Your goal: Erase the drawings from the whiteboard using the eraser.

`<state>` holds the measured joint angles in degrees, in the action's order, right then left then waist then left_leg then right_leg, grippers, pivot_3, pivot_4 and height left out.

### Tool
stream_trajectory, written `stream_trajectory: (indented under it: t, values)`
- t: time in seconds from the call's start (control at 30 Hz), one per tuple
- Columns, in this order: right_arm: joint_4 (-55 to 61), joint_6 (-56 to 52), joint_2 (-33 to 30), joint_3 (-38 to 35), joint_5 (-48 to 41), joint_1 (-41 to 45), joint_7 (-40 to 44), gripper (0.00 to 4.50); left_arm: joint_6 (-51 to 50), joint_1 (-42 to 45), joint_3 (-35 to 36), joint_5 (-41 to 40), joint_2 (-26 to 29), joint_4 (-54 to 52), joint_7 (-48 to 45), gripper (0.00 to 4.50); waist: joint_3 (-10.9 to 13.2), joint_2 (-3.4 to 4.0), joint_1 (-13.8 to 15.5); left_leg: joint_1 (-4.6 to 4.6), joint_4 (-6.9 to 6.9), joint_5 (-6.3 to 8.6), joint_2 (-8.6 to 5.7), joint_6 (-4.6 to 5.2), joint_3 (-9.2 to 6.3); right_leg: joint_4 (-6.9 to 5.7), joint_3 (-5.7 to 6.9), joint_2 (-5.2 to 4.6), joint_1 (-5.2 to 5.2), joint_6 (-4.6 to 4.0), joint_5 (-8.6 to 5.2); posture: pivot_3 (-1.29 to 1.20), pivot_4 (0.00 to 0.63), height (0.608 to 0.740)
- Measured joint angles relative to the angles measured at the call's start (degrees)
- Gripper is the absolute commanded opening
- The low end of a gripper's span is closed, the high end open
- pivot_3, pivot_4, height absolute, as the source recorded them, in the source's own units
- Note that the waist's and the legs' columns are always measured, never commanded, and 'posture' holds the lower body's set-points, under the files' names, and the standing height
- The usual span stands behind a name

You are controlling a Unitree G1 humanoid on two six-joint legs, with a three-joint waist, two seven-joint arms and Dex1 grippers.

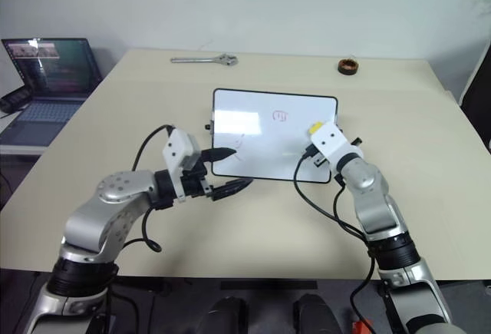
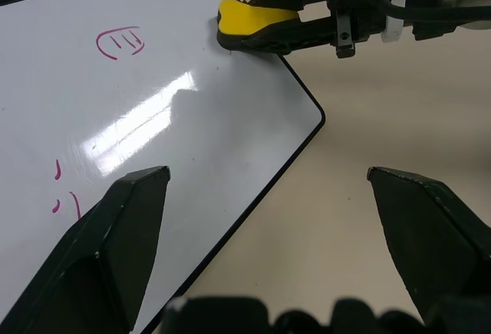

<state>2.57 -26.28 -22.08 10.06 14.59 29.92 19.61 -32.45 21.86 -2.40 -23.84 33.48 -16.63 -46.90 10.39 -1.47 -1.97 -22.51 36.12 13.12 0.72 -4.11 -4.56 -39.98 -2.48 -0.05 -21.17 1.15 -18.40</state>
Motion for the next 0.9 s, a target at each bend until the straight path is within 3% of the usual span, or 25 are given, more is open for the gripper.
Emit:
stream_trajectory:
  t: [0.23,0.6,0.77,0.9]
  values:
    - [4.4,-1.0,-4.5,5.0,0.1,-3.2,8.3,1.1,0.1,-0.4,-0.1,0.0,0.0,-0.1,0.0,4.5,0.0,-0.02,-0.3,0.05,-0.01,0.01,0.0,0.01,0.05,0.01,-0.01,0.0,0.01,0.0,0.0,0.0,0.15,0.74]
    - [-6.3,7.0,-0.3,4.5,2.3,5.7,-0.8,1.1,0.2,-0.2,-0.3,0.0,0.0,0.0,0.0,4.5,0.0,-0.02,-0.9,-0.09,-0.04,-0.01,0.01,0.01,0.02,0.01,-0.01,0.03,-0.12,-0.06,0.04,0.0,0.15,0.74]
    - [-6.9,8.5,-1.8,4.9,2.2,5.9,2.4,1.1,0.3,-0.2,-0.3,0.0,-0.1,0.0,0.1,4.5,0.0,-0.02,-0.9,-0.1,-0.05,-0.01,0.02,0.01,0.01,0.03,0.0,0.0,-0.12,-0.06,0.04,0.0,0.15,0.74]
    - [-2.7,7.9,-3.2,6.3,2.2,0.9,6.7,1.1,0.5,-0.9,-0.3,0.0,0.0,0.0,0.2,4.5,0.0,-0.02,-0.9,-0.09,-0.05,-0.01,0.02,0.01,0.0,0.03,0.0,0.0,-0.1,-0.05,0.04,0.0,0.15,0.74]
